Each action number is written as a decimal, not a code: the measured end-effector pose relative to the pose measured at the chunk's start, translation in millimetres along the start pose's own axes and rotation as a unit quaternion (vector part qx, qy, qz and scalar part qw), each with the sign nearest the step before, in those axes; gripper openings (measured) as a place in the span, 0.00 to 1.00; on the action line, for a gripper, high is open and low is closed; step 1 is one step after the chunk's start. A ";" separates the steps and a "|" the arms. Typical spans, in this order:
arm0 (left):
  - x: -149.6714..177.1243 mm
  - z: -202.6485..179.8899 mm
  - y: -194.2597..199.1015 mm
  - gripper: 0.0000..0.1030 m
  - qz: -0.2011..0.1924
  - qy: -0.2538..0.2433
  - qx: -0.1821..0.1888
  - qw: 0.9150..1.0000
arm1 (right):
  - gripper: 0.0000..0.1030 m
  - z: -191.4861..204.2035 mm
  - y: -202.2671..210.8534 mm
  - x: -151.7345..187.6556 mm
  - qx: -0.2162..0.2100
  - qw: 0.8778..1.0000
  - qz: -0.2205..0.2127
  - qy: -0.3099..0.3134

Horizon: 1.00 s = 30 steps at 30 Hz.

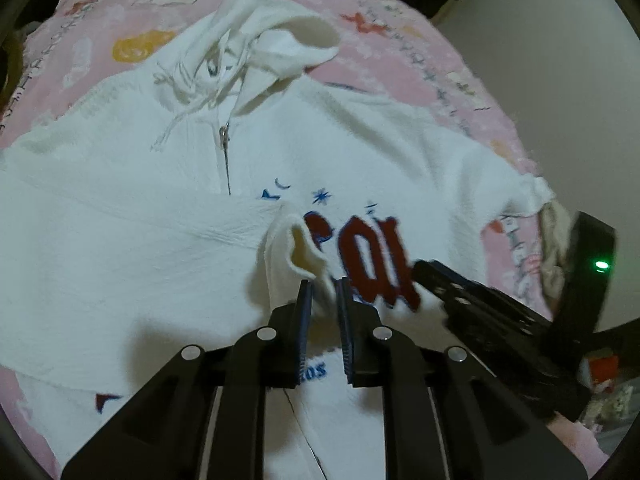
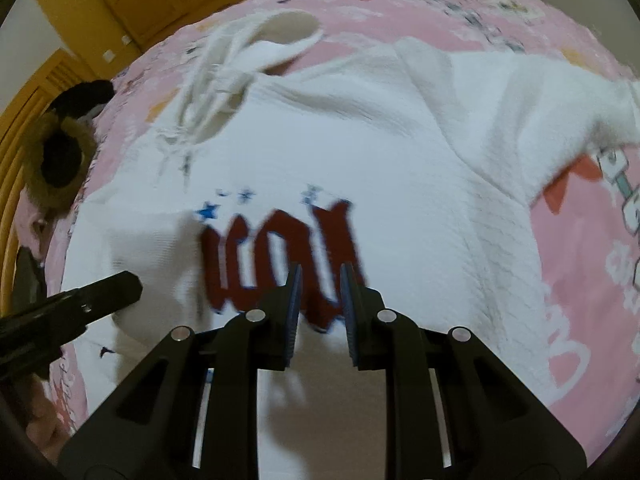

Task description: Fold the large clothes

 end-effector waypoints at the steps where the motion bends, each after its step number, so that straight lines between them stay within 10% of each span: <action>1: -1.0 0.7 9.1 0.12 -0.006 0.001 0.006 1.000 | 0.19 6.7 -0.3 -1.6 -0.004 1.000 0.003 0.005; 8: -1.2 25.5 64.9 0.13 -0.034 0.021 0.024 0.999 | 0.19 50.5 -16.6 -16.2 -0.052 0.998 0.030 0.034; 18: 40.6 114.6 63.0 0.13 0.010 0.101 -0.019 0.995 | 0.19 10.4 -45.3 -11.3 -0.018 0.998 0.051 -0.032; 21: 49.7 124.1 62.9 0.13 0.019 0.114 -0.019 0.993 | 0.57 -3.1 -48.2 -3.1 -0.014 0.997 0.058 -0.050; 30: 54.8 114.1 58.0 0.13 0.033 0.092 -0.018 0.995 | 0.57 12.3 -59.7 -2.2 -0.004 0.999 0.033 0.017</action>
Point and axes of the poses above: each gripper's, at about its wrist camera, not at the fingertips, and y roughly against the way its jaws point, z to its left, x to its underside, the point moved 3 cm from there along -y, roughly the way its jaws point, and after that the axes turned 12 degrees about -x, right-handed, at the moved point
